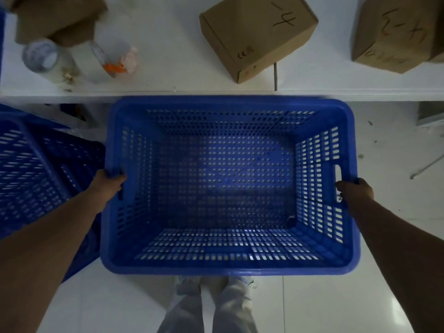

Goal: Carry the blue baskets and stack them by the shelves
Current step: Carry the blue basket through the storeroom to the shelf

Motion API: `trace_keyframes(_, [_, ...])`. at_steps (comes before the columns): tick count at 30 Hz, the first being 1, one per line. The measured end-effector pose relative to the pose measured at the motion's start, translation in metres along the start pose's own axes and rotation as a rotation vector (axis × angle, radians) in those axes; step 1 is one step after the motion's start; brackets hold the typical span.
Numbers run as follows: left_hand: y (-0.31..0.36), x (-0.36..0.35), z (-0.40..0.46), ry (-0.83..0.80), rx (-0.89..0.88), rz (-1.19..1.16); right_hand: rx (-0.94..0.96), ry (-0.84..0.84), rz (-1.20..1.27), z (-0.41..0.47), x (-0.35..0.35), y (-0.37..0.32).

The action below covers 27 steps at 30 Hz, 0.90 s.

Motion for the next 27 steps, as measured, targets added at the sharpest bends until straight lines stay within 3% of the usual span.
trace_keyframes(6, [-0.012,0.007,0.020,-0.081,0.076,0.079,-0.010,-0.028,-0.045,-0.009,-0.002,-0.011])
trace_keyframes(11, [-0.006,0.010,0.010,-0.052,-0.058,0.134,-0.027,-0.035,-0.133,-0.023,0.002,-0.015])
trace_keyframes(17, [0.001,-0.003,-0.035,0.092,-0.262,0.334,0.033,-0.023,-0.243,-0.059,0.017,-0.012])
trace_keyframes(22, [0.012,-0.051,-0.089,-0.174,-0.409,0.435,0.071,-0.068,-0.120,-0.102,0.023,0.019])
trace_keyframes(27, [0.017,-0.103,-0.144,-0.420,-0.447,0.555,-0.025,-0.042,0.032,-0.149,0.044,0.109])
Point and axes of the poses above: each hand's wrist, its own z-axis towards the middle knuckle, its own x-axis out of the back of the hand, y = z × x, the point moved 3 cm from there along z, towards the middle knuckle, and after that the axes turned 8 degrees about -z, right-handed, at the moved point
